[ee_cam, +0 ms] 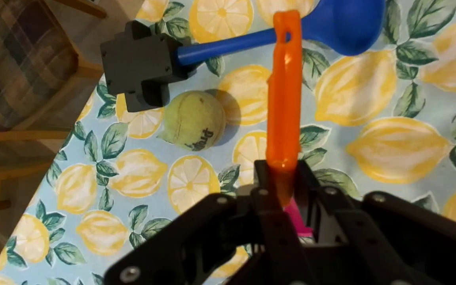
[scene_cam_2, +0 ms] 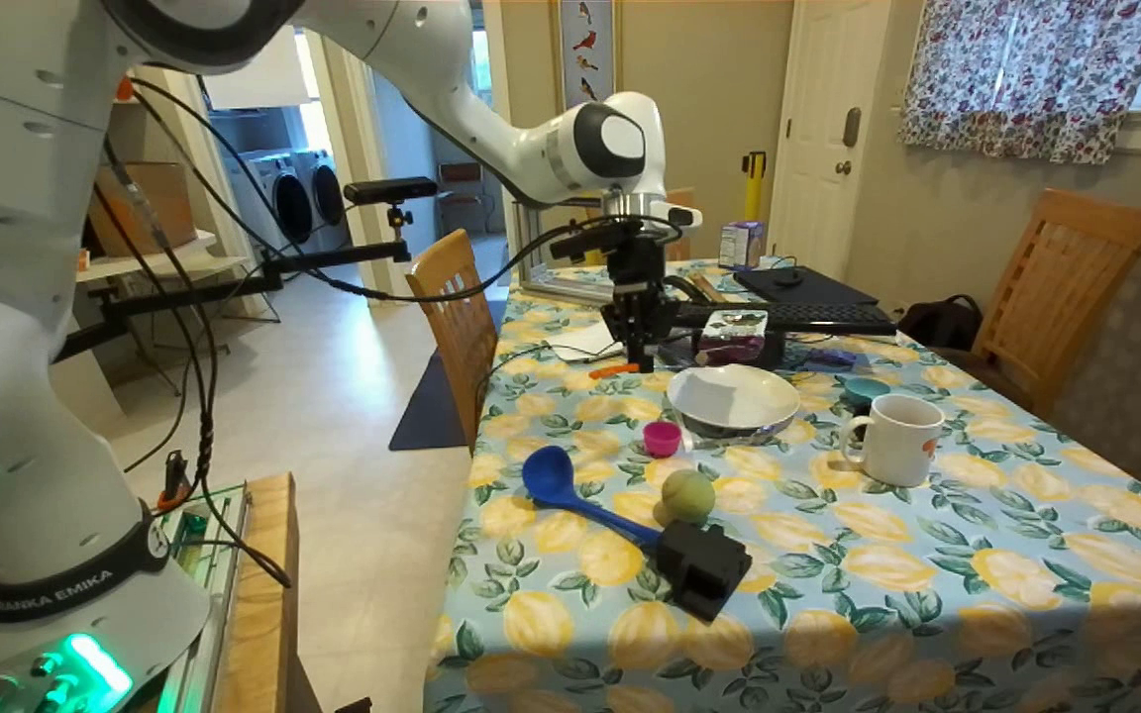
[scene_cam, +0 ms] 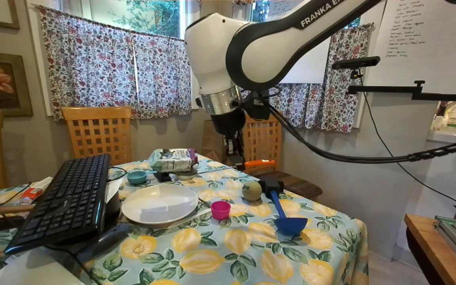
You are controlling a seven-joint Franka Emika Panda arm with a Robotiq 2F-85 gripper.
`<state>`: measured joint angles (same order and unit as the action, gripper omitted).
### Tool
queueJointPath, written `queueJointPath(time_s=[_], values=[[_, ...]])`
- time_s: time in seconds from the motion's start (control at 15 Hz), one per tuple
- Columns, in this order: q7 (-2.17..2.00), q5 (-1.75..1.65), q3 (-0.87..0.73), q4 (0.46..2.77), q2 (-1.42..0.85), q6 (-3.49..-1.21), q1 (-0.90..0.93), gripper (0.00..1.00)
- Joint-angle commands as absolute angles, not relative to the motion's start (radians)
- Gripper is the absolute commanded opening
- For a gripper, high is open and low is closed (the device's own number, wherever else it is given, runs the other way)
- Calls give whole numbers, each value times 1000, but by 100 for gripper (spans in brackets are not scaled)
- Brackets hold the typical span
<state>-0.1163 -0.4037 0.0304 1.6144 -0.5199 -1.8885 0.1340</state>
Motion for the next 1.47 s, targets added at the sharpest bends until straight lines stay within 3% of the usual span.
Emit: queueJointPath(time_s=[0.0, 0.67, 1.4], values=[[-89, -387, 17, 1434, -646, -1812, 152, 5], [-69, -368, 14, 1135, -877, -1697, 186, 5], [-20, -328, 15, 971, -1012, -1638, 206, 5]])
